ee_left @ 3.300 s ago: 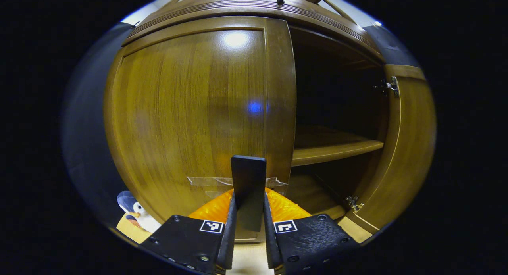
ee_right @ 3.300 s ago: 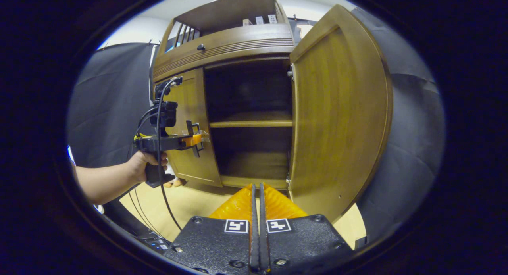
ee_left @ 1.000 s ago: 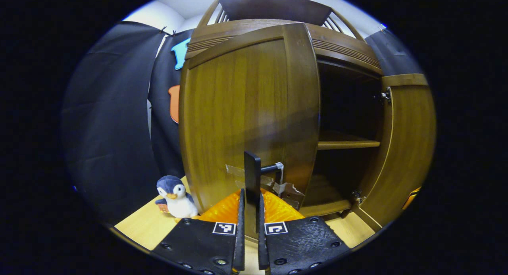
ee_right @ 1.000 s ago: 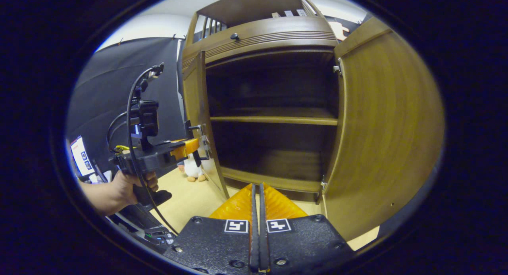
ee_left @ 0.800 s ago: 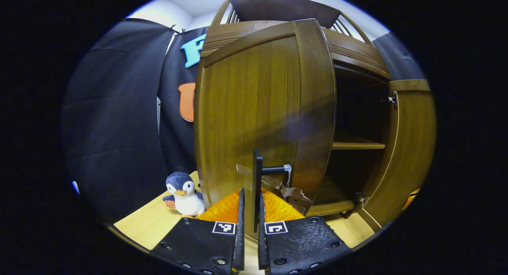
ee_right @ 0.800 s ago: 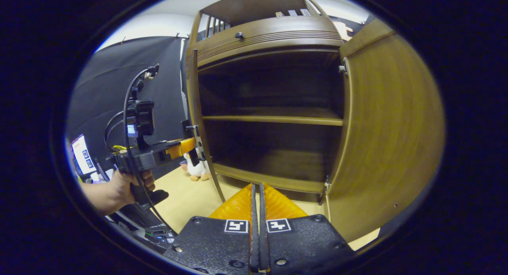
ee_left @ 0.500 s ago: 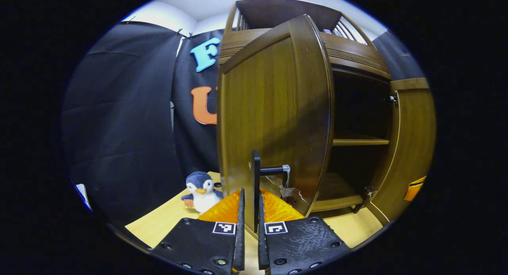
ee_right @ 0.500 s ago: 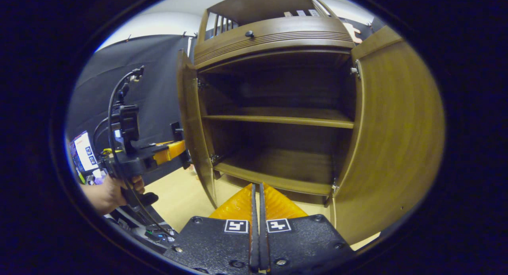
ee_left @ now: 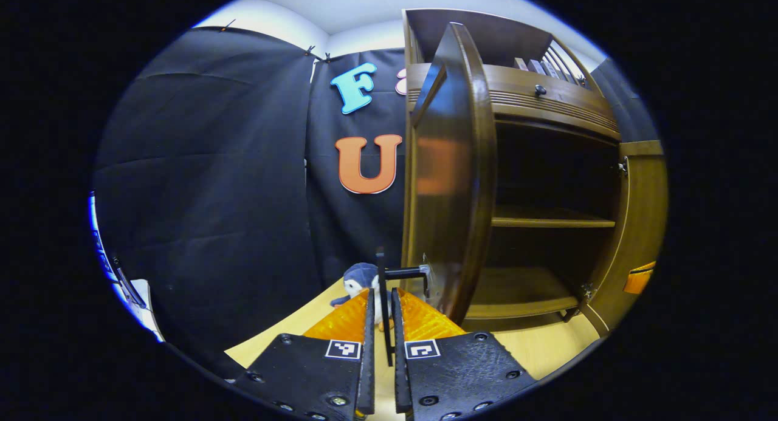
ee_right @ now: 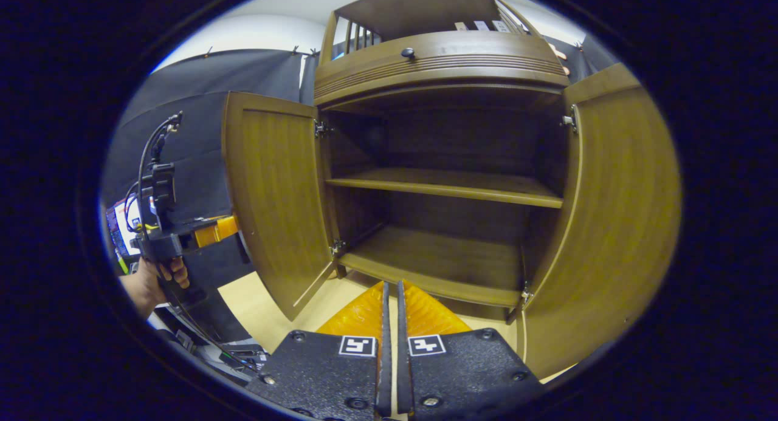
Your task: Open the right door of the double-door shoe cabinet with the right hand, and open the left door with the left hand.
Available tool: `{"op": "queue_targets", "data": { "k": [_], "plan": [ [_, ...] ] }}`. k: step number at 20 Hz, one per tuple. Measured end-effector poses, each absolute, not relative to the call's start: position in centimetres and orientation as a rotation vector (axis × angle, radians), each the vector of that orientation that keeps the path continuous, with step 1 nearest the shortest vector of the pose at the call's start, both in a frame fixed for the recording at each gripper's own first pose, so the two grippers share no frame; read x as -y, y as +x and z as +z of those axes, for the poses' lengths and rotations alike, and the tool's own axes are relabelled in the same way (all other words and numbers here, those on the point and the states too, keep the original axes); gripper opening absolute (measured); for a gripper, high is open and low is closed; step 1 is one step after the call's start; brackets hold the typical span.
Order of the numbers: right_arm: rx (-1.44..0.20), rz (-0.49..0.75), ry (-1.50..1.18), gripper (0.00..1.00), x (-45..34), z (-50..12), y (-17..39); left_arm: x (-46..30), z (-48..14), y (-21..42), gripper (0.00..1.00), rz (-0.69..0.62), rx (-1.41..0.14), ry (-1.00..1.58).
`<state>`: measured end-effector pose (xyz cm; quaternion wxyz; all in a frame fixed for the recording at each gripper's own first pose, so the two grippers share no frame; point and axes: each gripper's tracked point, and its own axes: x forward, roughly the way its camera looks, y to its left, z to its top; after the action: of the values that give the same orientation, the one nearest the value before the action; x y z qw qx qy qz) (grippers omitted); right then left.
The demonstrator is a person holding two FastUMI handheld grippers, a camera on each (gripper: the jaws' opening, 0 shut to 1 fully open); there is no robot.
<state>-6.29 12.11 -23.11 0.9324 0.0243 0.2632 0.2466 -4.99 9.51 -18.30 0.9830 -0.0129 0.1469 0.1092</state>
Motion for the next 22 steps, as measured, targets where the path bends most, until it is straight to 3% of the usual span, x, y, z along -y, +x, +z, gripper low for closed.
{"op": "queue_targets", "data": {
  "k": [2, 14, 15, 16, 18, 19, 22],
  "plan": [
    [-0.537, 0.509, 0.043, 0.07, -13.1, -22.9, -6.3, -11.5, -18.3, -5.4, 0.06, 0.239, -0.297, -0.018],
    [-0.532, 0.523, 0.004, 0.08, -17.9, -22.4, -6.9, -17.6, -18.8, -6.7, 0.05, 0.220, -0.324, -0.047],
    [-0.530, 0.519, 0.004, 0.08, -17.9, -22.2, -6.9, -17.3, -18.9, -6.9, 0.06, 0.211, -0.326, -0.049],
    [-0.528, 0.509, 0.003, 0.08, -17.9, -22.1, -6.8, -17.0, -18.9, -7.2, 0.22, 0.202, -0.323, -0.046],
    [-0.521, 0.481, 0.001, 0.10, -17.3, -21.9, -6.5, -15.8, -18.7, -7.7, 0.31, 0.168, -0.321, -0.034],
    [-0.515, 0.466, 0.000, 0.12, -17.0, -21.7, -6.4, -15.8, -18.4, -7.8, 0.20, 0.161, -0.315, -0.022],
    [-0.492, 0.427, -0.011, 0.25, -16.1, -21.0, -5.8, -14.5, -17.4, -8.6, 0.25, 0.142, -0.295, 0.000]
  ]
}}
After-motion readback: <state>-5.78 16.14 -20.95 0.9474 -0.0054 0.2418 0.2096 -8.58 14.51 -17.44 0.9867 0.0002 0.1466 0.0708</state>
